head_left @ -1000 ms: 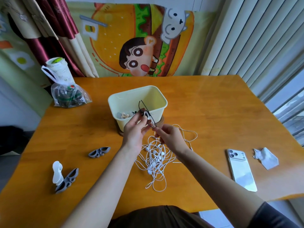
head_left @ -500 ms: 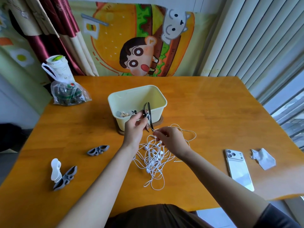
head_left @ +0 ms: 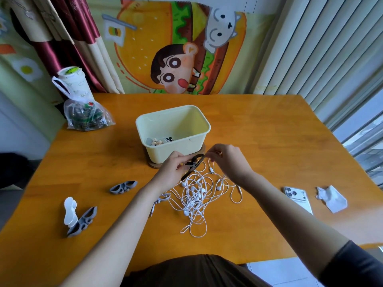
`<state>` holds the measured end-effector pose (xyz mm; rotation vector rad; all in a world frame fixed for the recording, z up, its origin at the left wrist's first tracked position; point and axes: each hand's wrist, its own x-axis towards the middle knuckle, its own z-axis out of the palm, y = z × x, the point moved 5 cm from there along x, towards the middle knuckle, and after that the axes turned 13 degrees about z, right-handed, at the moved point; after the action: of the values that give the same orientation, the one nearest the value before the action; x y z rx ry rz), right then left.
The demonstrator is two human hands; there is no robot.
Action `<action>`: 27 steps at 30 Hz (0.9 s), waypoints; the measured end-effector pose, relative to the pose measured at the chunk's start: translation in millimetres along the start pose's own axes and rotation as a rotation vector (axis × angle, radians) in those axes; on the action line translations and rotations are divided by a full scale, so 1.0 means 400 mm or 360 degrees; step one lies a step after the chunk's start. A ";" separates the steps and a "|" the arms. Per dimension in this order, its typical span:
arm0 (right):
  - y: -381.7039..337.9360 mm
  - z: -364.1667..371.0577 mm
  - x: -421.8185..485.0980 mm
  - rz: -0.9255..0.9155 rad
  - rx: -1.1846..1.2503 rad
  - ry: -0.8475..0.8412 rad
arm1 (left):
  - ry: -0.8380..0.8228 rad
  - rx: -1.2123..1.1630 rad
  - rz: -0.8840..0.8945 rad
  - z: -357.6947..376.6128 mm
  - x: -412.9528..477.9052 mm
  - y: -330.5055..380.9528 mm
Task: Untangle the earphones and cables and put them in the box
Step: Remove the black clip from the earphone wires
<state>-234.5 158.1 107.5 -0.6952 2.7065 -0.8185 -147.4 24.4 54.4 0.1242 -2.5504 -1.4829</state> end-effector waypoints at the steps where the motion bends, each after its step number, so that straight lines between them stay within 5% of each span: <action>1: 0.005 -0.002 0.001 0.0003 0.0014 0.0018 | -0.0029 -0.0046 -0.0014 0.003 -0.001 0.003; 7: 0.033 -0.002 -0.005 0.0069 0.0223 0.0001 | -0.0183 -0.0572 -0.0052 0.019 -0.012 0.038; 16: 0.020 0.051 -0.030 0.0168 0.0810 -0.0346 | 0.0254 -0.1481 -0.0117 0.000 0.006 0.075; 27: 0.005 0.091 -0.034 0.0244 0.0811 -0.0463 | 0.0606 -0.1866 -0.0260 0.003 0.022 0.059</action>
<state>-211.0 149.7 77.5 -0.4408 2.1336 -1.1963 -155.6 35.6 75.4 0.3808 -1.1219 -2.4361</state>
